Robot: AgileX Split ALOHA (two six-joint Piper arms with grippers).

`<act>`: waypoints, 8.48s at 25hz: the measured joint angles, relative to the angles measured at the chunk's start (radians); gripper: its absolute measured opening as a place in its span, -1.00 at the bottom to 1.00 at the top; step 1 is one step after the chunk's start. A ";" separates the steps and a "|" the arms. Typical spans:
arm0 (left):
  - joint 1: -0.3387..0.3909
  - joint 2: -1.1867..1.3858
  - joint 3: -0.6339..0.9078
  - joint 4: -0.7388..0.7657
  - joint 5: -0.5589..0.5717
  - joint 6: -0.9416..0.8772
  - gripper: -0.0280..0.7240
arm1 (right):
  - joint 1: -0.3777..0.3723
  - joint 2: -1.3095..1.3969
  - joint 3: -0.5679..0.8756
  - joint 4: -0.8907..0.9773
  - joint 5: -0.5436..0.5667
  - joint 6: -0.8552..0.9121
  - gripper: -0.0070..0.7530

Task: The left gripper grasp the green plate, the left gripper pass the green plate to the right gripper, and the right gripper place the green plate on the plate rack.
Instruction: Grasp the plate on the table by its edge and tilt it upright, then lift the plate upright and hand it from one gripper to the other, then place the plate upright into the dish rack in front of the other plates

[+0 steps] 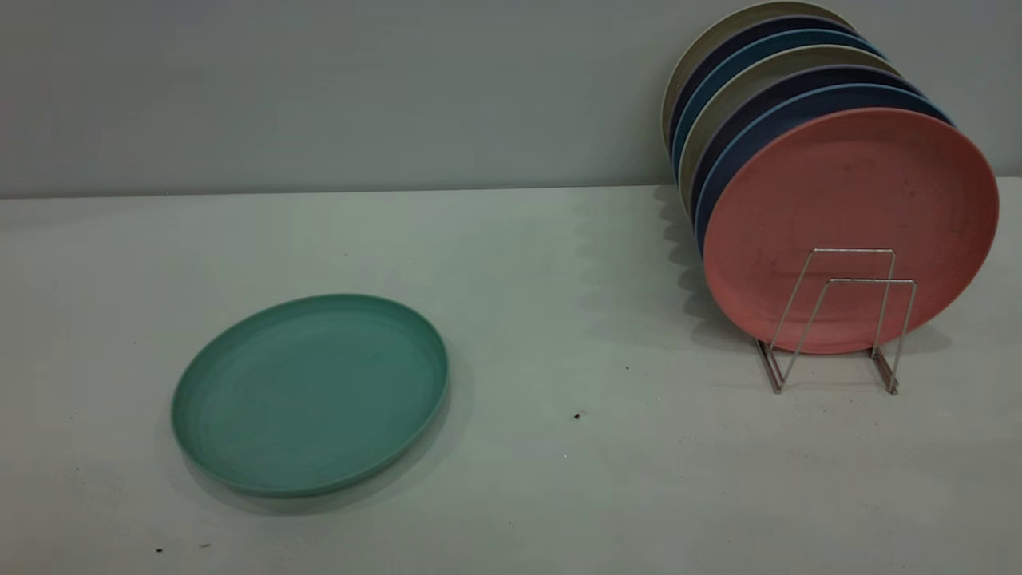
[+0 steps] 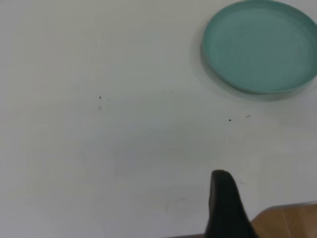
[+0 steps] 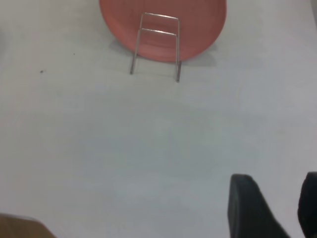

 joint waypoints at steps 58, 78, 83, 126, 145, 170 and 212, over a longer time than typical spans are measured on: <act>0.150 2.028 -0.239 -1.269 -0.867 0.868 0.35 | 0.000 0.722 -0.100 0.398 -0.429 -0.453 -0.02; 0.150 2.204 -0.262 -1.768 -0.784 1.403 0.16 | 0.000 0.722 -0.100 0.400 -0.423 -0.456 -0.02; 0.150 2.211 -0.274 -1.768 -0.788 1.411 -0.54 | 0.000 0.722 -0.100 0.400 -0.423 -0.456 -0.02; -0.171 1.971 -0.401 -1.699 -0.658 1.556 -0.89 | 0.000 1.726 -0.112 1.745 -0.410 -1.629 -0.02; -0.252 1.971 -0.401 -1.739 -0.565 1.524 -0.89 | 0.000 1.750 -0.117 1.747 -0.362 -1.626 -0.07; -0.251 1.971 -0.401 -1.707 -0.395 1.522 0.22 | -0.008 1.750 -0.117 1.750 -0.433 -1.602 -0.81; -0.102 1.971 -0.540 -0.246 -0.466 0.324 0.58 | 0.003 1.501 -0.463 0.429 -0.510 -1.315 -0.81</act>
